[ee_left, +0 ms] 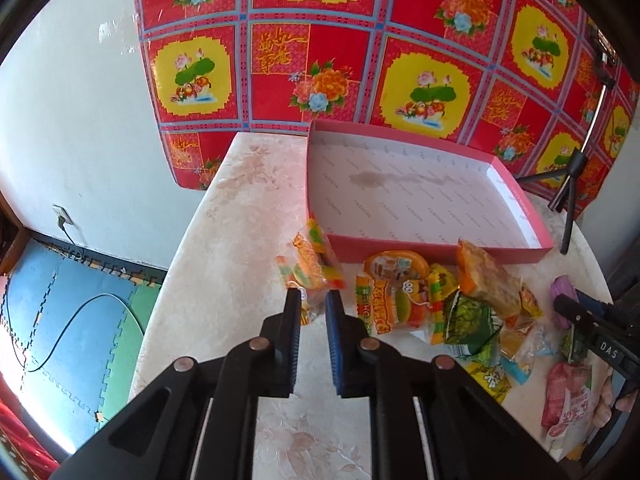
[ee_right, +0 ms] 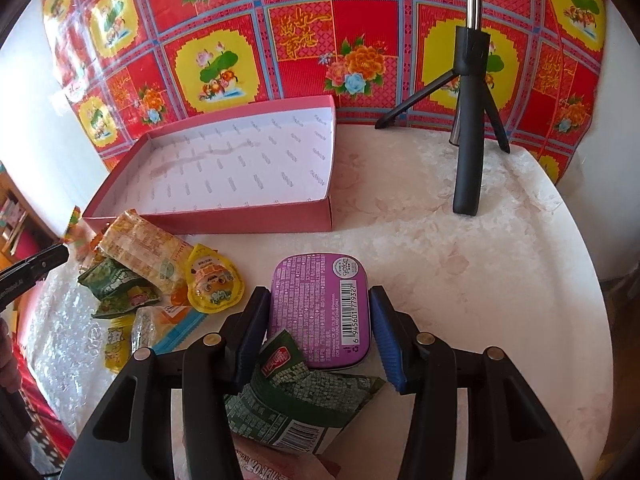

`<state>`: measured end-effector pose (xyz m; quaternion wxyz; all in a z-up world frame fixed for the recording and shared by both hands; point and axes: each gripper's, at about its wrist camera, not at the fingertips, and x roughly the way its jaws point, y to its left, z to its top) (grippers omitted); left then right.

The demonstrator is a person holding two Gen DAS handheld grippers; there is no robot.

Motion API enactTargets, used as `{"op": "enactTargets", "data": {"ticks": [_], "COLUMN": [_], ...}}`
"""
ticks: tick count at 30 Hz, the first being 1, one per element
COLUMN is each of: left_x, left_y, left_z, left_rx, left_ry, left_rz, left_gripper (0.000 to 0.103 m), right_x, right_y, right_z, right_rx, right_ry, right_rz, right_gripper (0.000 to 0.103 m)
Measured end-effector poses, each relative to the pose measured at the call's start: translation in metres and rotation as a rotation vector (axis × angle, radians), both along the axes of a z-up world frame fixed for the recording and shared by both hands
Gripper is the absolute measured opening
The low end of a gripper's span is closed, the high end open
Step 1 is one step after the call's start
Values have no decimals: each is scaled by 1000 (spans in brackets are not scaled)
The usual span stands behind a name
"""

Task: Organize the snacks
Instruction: 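Lift the purple tin with the right tool while the left tool lifts the gummy bag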

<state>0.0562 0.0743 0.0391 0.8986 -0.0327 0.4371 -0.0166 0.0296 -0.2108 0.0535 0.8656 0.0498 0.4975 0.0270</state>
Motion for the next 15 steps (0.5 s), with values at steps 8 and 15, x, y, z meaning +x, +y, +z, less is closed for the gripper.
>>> {"op": "enactTargets", "data": {"ticks": [8,15], "left_x": [6,21], "left_y": [9,5], "left_z": [-5,-6], "left_rx": [-41,-81], "left_ry": [34,48], "left_rz": [56,59], "left_gripper": [30,38], "right_x": [-2,1], "right_y": [-2,-2], "right_z": [3,2], "right_rx": [17,24], "right_ry": [-6,0], "right_rz": [0,3], "right_gripper": [51,51]}}
